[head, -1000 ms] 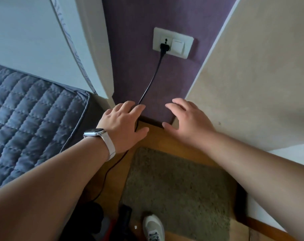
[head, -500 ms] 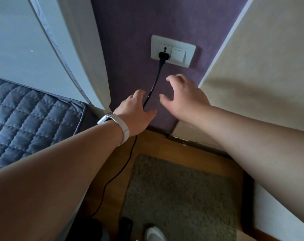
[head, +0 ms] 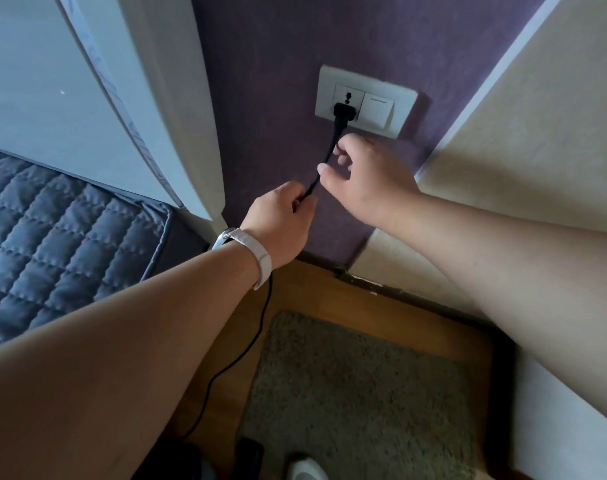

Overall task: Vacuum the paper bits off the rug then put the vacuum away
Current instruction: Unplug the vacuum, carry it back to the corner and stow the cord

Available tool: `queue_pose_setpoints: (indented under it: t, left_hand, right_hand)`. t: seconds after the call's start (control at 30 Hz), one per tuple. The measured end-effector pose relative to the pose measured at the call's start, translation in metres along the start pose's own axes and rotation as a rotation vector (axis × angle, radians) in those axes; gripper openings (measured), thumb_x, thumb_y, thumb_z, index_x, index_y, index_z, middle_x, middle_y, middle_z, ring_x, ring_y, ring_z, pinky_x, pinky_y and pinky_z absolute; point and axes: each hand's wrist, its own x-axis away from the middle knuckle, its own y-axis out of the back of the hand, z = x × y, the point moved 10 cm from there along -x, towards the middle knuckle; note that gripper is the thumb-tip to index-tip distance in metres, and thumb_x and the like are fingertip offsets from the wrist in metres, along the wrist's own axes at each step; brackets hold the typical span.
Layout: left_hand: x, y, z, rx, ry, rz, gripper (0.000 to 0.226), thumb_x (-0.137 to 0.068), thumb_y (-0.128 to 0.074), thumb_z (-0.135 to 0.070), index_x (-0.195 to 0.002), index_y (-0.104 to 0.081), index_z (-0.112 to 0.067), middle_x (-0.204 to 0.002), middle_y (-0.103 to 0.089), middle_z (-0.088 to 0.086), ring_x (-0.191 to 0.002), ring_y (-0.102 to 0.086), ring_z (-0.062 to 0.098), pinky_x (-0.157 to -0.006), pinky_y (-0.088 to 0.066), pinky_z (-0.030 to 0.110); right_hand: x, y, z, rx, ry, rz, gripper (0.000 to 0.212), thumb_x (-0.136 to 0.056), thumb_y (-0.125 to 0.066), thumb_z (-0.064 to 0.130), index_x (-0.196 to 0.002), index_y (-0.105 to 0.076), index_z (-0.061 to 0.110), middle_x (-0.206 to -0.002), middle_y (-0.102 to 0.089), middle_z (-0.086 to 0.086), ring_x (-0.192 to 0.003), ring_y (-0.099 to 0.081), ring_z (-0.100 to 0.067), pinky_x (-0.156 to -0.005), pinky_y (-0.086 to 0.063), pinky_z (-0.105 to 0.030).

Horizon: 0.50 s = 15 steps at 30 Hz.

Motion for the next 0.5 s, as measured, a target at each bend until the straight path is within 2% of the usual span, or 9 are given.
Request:
queue_pose_setpoints:
  t: [0.1, 0.2, 0.3, 0.4, 0.5]
  left_hand:
    - [0.002, -0.005, 0.000, 0.050, -0.023, -0.006, 0.028, -0.103, -0.045, -0.032, -0.089, -0.055, -0.010, -0.065, -0.051, -0.002, -0.050, -0.044, 0.010, -0.048, -0.040, 0.028]
    - [0.005, -0.004, -0.004, 0.101, -0.051, -0.040, 0.028, -0.102, -0.045, -0.030, -0.087, -0.055, -0.008, -0.062, -0.049, -0.002, -0.044, -0.038, 0.006, -0.044, -0.036, 0.026]
    - [0.015, -0.004, -0.010, 0.108, -0.107, -0.037, 0.026, -0.102, -0.046, -0.028, -0.086, -0.057, -0.011, -0.063, -0.052, -0.002, -0.047, -0.042, 0.009, -0.044, -0.039, 0.030]
    - [0.036, -0.009, 0.002, 0.091, -0.112, 0.026, 0.023, -0.102, -0.048, -0.027, -0.090, -0.060, -0.013, -0.067, -0.057, 0.001, -0.055, -0.049, 0.016, -0.049, -0.044, 0.032]
    - [0.055, -0.006, 0.026, 0.089, -0.064, 0.064, 0.023, -0.102, -0.049, -0.029, -0.089, -0.062, -0.014, -0.062, -0.054, -0.001, -0.049, -0.045, 0.010, -0.045, -0.039, 0.025]
  right_hand:
    - [-0.003, -0.004, -0.001, -0.070, -0.058, -0.029, 0.029, -0.095, -0.051, 0.045, -0.082, -0.046, 0.021, -0.072, -0.056, 0.005, -0.066, -0.055, -0.015, -0.060, -0.046, -0.033]
    - [-0.002, -0.002, 0.004, -0.074, -0.094, -0.071, 0.036, -0.098, -0.050, 0.036, -0.068, -0.037, 0.021, -0.062, -0.047, 0.006, -0.055, -0.043, -0.008, -0.048, -0.030, -0.028]
    - [0.005, 0.000, 0.007, -0.114, -0.103, -0.115, 0.039, -0.095, -0.053, 0.029, -0.062, -0.034, 0.020, -0.057, -0.043, 0.004, -0.051, -0.038, -0.010, -0.045, -0.028, -0.028]
    - [0.021, -0.019, 0.017, -0.105, -0.035, -0.049, 0.039, -0.093, -0.056, 0.028, -0.061, -0.036, 0.019, -0.055, -0.042, 0.005, -0.049, -0.039, -0.010, -0.044, -0.029, -0.028]
    - [0.037, -0.040, 0.029, -0.130, 0.016, -0.003, 0.031, -0.093, -0.057, 0.027, -0.068, -0.048, 0.011, -0.056, -0.048, 0.003, -0.050, -0.045, -0.015, -0.048, -0.037, -0.032]
